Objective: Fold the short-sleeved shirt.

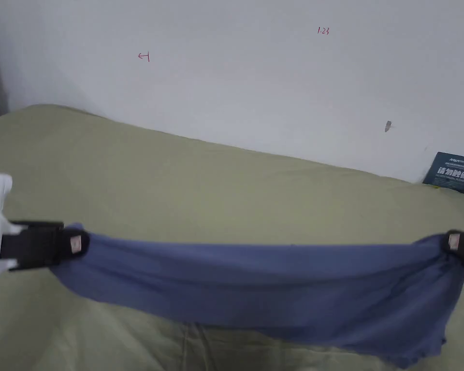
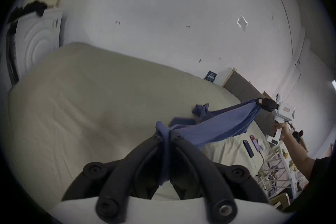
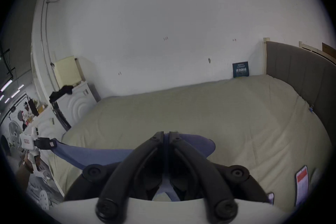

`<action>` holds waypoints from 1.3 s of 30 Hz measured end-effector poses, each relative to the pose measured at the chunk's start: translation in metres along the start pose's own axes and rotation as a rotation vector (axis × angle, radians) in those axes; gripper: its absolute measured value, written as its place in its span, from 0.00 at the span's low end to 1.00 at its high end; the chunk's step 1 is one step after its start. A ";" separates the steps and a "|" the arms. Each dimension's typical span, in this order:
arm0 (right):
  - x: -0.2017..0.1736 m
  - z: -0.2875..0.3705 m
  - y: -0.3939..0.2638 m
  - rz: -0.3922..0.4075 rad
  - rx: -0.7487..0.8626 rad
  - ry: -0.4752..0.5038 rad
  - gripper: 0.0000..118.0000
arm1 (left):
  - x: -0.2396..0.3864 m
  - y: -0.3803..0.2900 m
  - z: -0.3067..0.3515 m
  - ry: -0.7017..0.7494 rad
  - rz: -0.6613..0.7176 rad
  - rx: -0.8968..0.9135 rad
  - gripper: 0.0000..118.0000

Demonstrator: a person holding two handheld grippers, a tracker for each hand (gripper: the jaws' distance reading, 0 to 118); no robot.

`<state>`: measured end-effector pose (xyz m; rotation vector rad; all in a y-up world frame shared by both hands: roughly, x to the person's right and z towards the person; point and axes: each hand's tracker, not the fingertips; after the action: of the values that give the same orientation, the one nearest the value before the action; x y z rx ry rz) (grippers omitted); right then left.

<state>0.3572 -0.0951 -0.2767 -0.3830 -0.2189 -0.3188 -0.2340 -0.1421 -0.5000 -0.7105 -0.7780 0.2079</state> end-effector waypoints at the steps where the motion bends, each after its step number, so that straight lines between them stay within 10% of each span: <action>1: 0.001 0.008 -0.011 -0.005 -0.013 0.000 0.06 | 0.000 -0.014 0.003 0.005 0.013 -0.011 0.04; 11: 0.009 0.070 -0.119 -0.109 -0.161 -0.110 0.06 | -0.001 -0.137 0.025 0.008 0.136 -0.210 0.04; 22: 0.009 0.093 -0.173 -0.050 -0.275 -0.230 0.06 | -0.003 -0.186 0.036 0.046 0.202 -0.287 0.04; 24: 0.009 0.094 -0.178 -0.055 -0.281 -0.238 0.07 | 0.001 -0.193 0.039 0.066 0.218 -0.279 0.18; 25: 0.008 0.096 -0.179 -0.057 -0.280 -0.238 0.12 | 0.002 -0.193 0.041 0.128 0.187 -0.278 0.41; 27: 0.003 0.104 -0.177 -0.051 -0.261 -0.237 0.66 | 0.010 -0.193 0.049 0.156 0.185 -0.260 0.91; 28: 0.001 0.106 -0.176 -0.055 -0.254 -0.213 0.80 | 0.016 -0.190 0.055 0.155 0.177 -0.234 0.93; 39: -0.100 0.126 -0.143 0.049 -0.087 -0.259 0.77 | 0.194 -0.114 0.032 0.349 -0.199 0.095 0.88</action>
<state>0.1965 -0.1447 -0.1420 -0.5148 -0.4493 -0.2307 -0.1288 -0.1298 -0.2984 -0.5552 -0.4965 -0.0598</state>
